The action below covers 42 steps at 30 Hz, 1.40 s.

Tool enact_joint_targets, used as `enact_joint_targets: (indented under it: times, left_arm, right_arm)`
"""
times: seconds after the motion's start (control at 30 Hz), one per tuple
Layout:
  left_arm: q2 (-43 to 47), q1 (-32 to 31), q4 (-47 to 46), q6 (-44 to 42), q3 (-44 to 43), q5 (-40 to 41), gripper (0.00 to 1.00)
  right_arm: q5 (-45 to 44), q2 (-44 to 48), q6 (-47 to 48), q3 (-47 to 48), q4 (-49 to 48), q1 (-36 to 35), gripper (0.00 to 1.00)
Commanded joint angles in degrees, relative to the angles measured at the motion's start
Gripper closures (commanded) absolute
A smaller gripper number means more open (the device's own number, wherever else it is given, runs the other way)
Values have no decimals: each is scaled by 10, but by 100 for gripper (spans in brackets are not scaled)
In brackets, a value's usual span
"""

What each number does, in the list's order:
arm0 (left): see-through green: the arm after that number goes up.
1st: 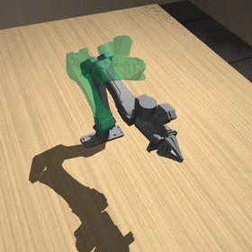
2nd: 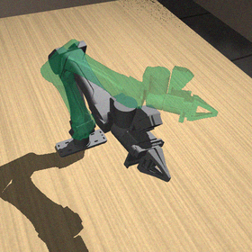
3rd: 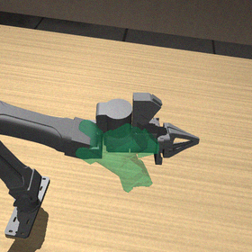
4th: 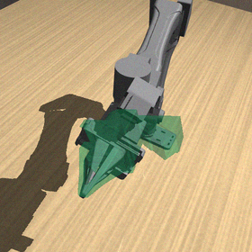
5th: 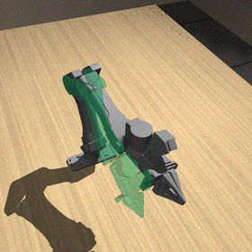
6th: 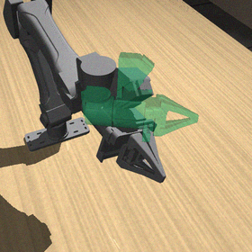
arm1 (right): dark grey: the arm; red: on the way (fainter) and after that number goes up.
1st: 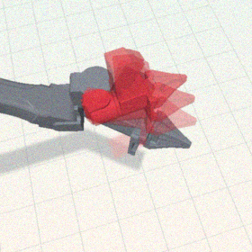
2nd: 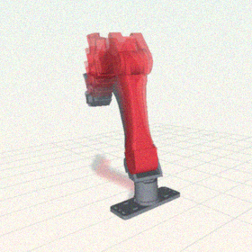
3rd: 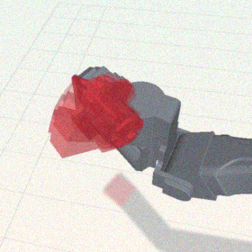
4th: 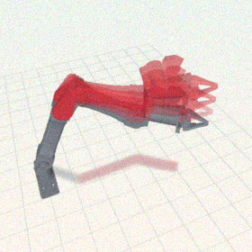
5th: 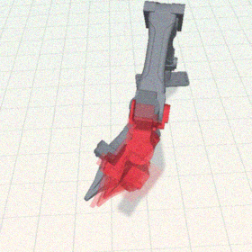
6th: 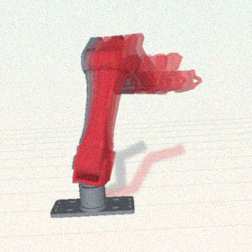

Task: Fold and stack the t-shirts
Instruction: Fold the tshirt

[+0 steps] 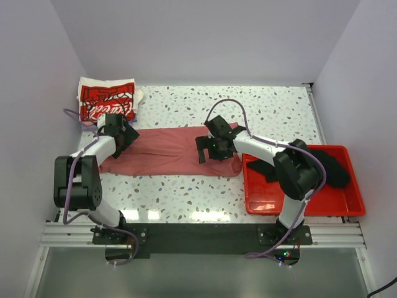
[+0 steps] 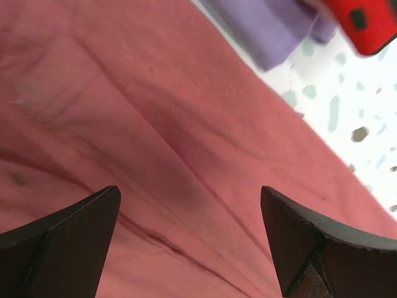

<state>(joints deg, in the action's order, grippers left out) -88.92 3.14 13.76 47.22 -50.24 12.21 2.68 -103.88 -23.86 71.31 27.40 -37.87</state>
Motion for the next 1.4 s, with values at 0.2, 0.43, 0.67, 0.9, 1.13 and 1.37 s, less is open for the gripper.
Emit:
enact_joint_targets:
  times: [0.2, 0.43, 0.67, 0.9, 1.13, 1.37]
  left_arm:
    - [-49, -25, -7, -35, 7, -9, 0]
    - [51, -84, -8, 15, 115, 17, 0]
    - [161, -140, 15, 94, 194, 14, 0]
    - [162, -282, -21, 202, 257, 2, 0]
    - [131, -424, 5, 276, 205, 19, 0]
    - [95, -568, 55, 343, 161, 24, 0]
  right_arm:
    - [-7, -92, -54, 55, 5, 24, 1]
    - [-25, -171, -20, 159, 41, 67, 1]
    - [-28, -267, 17, 295, 90, 101, 1]
    - [3, -377, 43, 472, 145, 122, 1]
    - [48, -494, 54, 629, 179, 122, 1]
    - [138, -527, 24, 657, 70, 122, 1]
